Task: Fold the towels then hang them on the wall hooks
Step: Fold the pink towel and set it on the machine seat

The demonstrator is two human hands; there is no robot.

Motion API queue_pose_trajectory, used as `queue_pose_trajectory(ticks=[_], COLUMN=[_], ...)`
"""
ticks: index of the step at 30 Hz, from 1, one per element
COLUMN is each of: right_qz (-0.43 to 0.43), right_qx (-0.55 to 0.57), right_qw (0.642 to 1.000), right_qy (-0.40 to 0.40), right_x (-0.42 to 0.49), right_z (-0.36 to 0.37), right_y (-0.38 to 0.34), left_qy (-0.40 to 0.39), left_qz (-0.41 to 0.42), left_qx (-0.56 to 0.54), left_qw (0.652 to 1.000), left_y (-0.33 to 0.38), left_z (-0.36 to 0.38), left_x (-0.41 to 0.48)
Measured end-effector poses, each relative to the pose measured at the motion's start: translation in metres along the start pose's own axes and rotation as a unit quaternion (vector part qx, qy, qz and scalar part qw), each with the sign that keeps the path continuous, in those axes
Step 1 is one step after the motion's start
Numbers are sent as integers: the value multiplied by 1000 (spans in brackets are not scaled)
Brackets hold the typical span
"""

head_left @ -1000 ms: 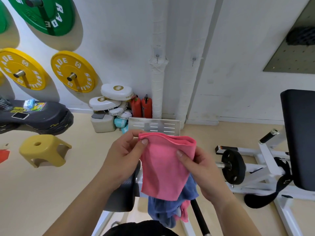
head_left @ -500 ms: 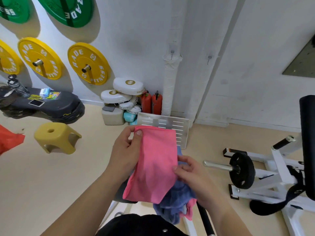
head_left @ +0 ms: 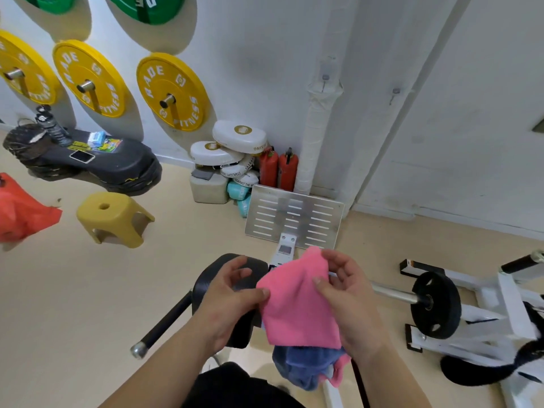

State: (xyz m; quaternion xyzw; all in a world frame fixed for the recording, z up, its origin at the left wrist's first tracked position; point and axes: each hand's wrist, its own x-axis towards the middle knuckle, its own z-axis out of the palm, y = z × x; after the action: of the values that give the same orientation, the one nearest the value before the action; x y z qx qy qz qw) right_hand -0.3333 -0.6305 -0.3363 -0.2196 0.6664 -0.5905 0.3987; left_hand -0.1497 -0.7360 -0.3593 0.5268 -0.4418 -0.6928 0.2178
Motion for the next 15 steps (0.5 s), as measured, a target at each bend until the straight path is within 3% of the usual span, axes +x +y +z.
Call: queue_pose_trajectory(ticks=[4,9,15], right_qz=[13,-2,-43], right_qx=[-141,-321,-397], right_qw=[989,944,914], right_qy=[-27,-71,-76], right_x=[7,27,63], right_z=[9,34,83], right_y=[1,0,-15], left_qy=[-5,-15,-56], left_qz=[97,172,235], left_qx=[158,357,437], left_qw=[983,918,867], left_y=[22,42,78], left_z=[-5,-24,-76], left_x=[8,33,79])
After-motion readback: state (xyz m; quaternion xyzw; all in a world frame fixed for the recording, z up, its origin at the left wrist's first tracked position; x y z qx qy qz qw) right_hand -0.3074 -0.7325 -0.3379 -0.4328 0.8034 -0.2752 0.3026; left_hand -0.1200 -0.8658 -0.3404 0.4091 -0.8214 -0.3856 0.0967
